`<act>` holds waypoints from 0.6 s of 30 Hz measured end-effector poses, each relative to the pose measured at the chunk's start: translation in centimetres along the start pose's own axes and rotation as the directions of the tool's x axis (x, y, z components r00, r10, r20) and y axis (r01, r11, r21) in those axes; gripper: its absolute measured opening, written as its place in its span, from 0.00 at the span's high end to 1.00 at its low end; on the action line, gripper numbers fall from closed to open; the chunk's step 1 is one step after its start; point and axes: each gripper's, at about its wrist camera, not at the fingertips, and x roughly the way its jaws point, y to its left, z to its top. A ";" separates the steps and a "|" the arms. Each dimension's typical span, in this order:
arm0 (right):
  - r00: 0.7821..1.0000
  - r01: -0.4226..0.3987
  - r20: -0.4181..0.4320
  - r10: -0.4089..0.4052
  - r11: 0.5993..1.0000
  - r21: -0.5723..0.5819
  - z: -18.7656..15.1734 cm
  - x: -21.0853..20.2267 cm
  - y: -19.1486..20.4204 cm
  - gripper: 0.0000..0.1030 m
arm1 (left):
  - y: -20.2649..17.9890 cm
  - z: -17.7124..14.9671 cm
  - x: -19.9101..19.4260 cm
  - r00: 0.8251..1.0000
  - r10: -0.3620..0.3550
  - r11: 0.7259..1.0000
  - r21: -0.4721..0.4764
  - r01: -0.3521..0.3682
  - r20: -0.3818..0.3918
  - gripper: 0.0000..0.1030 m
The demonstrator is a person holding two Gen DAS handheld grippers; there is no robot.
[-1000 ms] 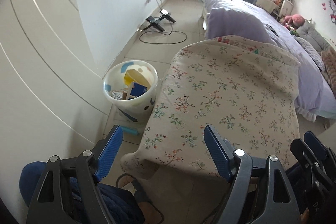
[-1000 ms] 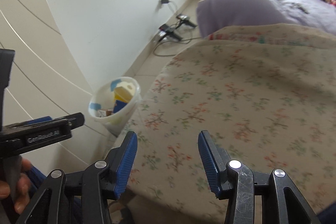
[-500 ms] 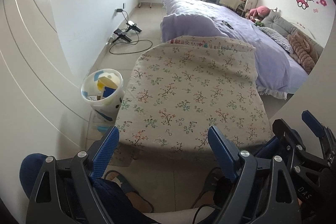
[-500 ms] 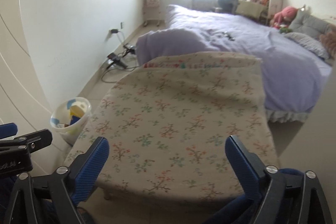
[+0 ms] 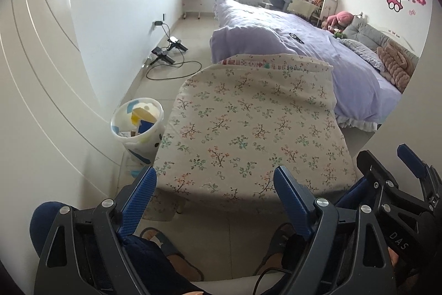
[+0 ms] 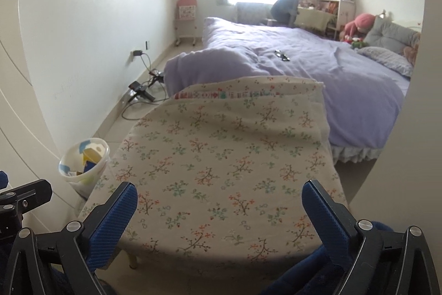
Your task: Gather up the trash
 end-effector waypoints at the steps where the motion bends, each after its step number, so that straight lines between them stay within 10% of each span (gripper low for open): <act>1: 1.000 0.002 -0.001 -0.002 1.000 0.000 -0.1 0.1 0.0 0.04 | -0.1 0.0 0.1 1.000 -0.002 1.000 0.001 0.002 -0.002 0.14; 18: 0.999 -0.021 -0.025 0.021 1.000 0.018 -0.3 0.9 0.3 0.04 | 1.0 0.0 1.0 0.999 0.022 1.000 -0.020 -0.023 -0.028 0.14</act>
